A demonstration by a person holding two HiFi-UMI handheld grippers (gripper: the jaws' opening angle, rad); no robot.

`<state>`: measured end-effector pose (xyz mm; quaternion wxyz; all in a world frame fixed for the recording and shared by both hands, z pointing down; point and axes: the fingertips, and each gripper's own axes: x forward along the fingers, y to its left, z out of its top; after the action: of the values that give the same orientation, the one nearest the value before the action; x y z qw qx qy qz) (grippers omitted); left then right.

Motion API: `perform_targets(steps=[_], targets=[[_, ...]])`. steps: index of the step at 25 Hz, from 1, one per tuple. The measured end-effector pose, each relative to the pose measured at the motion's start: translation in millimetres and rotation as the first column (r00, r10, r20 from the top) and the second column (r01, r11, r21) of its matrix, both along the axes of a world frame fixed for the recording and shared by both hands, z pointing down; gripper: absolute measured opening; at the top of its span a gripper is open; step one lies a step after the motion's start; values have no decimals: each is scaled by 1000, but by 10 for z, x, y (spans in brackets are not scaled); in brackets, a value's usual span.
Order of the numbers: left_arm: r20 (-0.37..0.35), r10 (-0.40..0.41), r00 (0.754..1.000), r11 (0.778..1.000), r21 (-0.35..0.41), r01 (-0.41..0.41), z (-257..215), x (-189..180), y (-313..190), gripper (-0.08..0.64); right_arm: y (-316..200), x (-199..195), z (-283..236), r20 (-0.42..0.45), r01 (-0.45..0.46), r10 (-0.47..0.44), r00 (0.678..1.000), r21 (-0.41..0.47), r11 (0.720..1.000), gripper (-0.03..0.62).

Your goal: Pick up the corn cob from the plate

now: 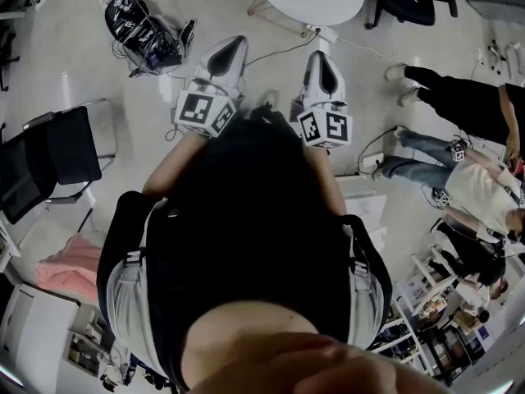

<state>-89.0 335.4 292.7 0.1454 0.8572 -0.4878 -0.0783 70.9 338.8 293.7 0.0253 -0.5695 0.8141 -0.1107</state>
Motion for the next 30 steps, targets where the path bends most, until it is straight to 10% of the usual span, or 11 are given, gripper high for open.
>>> perform_targets(steps=[30], targets=[[9, 32, 999, 999, 17, -32, -71, -188, -838, 5, -818, -308, 102, -10, -90, 90, 996, 4, 996, 8]])
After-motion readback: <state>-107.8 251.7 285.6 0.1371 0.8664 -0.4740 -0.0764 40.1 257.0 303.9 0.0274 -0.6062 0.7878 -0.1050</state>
